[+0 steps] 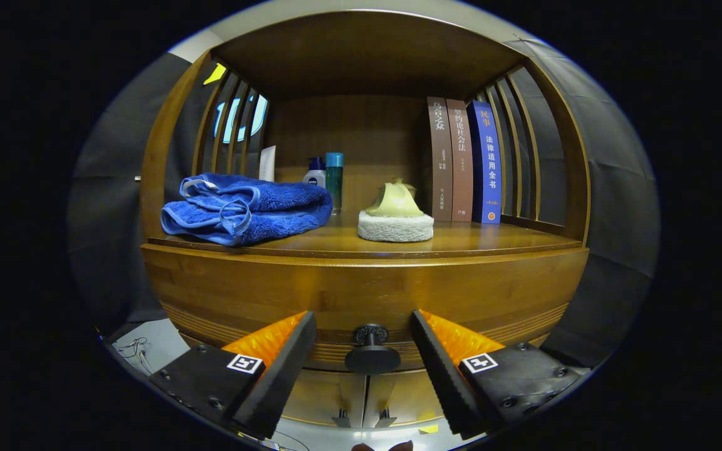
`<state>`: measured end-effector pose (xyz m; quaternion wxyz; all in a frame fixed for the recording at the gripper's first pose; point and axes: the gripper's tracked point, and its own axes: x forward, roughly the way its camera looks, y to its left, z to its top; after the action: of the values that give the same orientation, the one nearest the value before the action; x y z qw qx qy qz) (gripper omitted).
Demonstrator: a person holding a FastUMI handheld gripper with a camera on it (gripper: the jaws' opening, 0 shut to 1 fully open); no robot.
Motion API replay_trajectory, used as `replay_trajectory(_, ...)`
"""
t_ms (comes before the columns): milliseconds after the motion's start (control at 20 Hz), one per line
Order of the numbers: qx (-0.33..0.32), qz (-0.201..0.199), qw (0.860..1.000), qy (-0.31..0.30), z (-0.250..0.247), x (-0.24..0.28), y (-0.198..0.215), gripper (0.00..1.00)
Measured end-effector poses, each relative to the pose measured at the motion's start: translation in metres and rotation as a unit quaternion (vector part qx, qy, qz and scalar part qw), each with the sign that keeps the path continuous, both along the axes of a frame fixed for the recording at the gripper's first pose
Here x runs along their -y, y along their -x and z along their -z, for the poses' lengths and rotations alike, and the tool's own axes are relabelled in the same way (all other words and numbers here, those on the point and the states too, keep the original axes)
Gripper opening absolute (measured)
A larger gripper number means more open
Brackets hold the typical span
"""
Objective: Pull open the drawer, take out the items inside it, and place them on the countertop above the cabinet.
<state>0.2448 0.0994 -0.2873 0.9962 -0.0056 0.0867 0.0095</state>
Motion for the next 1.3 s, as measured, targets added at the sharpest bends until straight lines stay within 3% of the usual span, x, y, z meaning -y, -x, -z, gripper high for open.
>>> replay_trajectory(500,0.007,-0.005,1.000,-0.001,-0.024,0.001,0.013,1.00)
replay_trajectory(700,0.029,-0.022,0.999,-0.017,-0.077,0.004,0.057,0.99)
replay_trajectory(1100,0.081,-0.007,0.996,-0.020,-0.214,0.047,0.156,0.99)
replay_trajectory(1300,0.081,-0.014,0.996,-0.023,-0.255,0.063,0.203,0.99)
